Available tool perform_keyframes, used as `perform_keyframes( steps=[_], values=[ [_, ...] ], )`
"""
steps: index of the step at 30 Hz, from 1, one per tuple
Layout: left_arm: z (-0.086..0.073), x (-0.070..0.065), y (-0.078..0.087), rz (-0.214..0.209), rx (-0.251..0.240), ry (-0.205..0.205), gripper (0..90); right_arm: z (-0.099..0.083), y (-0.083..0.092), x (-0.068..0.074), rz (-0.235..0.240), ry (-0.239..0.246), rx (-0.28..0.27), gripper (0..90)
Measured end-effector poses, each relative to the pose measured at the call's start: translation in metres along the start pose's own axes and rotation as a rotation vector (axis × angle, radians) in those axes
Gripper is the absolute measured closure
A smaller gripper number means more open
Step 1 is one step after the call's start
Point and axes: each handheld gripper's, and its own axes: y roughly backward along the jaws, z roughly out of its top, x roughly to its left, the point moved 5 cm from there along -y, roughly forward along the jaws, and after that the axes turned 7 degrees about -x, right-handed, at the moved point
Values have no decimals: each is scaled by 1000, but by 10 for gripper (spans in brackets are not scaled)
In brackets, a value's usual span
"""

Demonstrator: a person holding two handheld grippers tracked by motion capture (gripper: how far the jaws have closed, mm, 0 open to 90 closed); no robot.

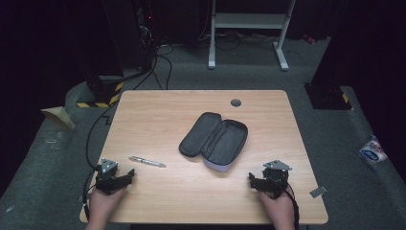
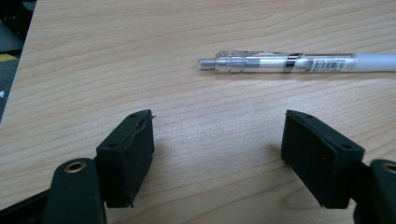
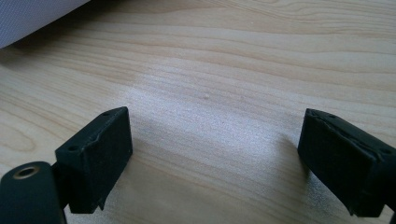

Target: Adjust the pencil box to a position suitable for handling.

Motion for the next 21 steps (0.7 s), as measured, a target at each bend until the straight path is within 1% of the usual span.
perform_keyframes(
  steps=[12,16,17,18,19,20,21],
  values=[
    [1,0,-1,-3,2,1,255,0,0,0,3,-1,1,97],
    [1,0,-1,-1,5,2,253,0,2,-1,10,3,-6,135],
    [1,0,-1,-1,5,2,254,0,2,-2,12,7,-9,165],
    [1,0,-1,0,3,3,254,0,2,-2,12,7,-9,165],
    [1,0,-1,-1,3,4,254,0,3,-2,13,6,-11,192],
    [1,0,-1,-1,3,4,255,0,4,-2,21,-1,-15,227],
    [1,-1,-1,-3,2,2,258,2,5,-2,21,8,-33,232]
  ],
)
